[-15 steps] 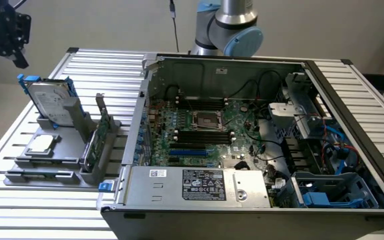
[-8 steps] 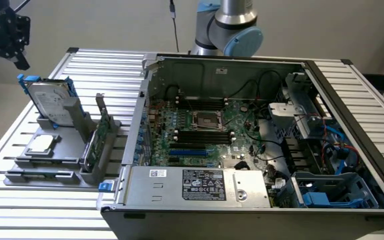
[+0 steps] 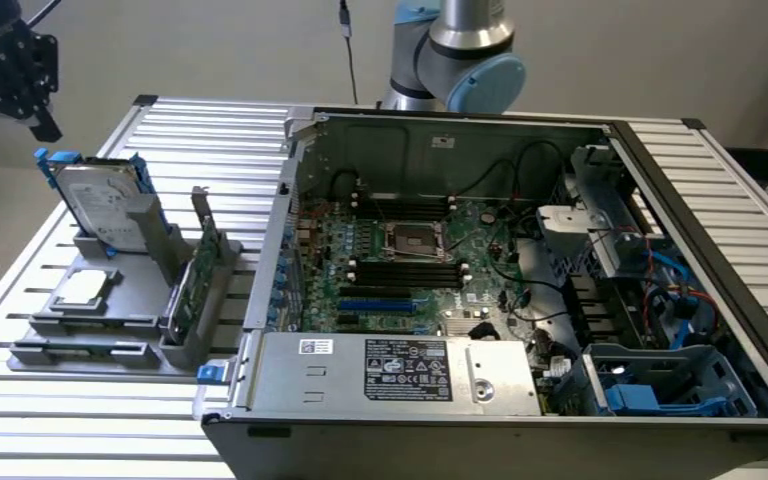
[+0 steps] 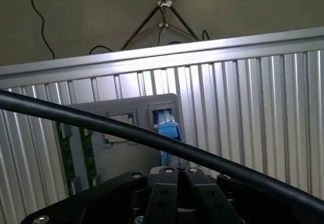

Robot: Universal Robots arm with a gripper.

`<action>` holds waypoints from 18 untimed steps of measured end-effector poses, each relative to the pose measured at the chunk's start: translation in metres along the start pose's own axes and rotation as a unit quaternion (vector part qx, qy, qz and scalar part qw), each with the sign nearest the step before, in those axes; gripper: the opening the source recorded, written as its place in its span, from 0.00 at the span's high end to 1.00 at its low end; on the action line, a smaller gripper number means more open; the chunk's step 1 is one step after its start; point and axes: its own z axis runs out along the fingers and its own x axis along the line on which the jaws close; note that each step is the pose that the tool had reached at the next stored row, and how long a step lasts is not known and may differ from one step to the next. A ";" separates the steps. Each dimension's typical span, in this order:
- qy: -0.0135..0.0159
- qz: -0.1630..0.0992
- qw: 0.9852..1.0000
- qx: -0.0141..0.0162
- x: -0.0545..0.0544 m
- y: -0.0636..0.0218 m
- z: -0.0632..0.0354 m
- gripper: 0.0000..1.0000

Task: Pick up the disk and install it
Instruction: 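Pick up the disk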

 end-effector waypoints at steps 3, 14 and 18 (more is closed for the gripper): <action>0.000 -0.023 1.000 0.000 -0.001 0.0002 0.0007 0.89; 0.000 -0.051 0.999 -0.001 -0.004 -0.0021 0.0007 0.89; 0.000 -0.053 0.999 -0.001 -0.004 -0.0058 0.0010 0.76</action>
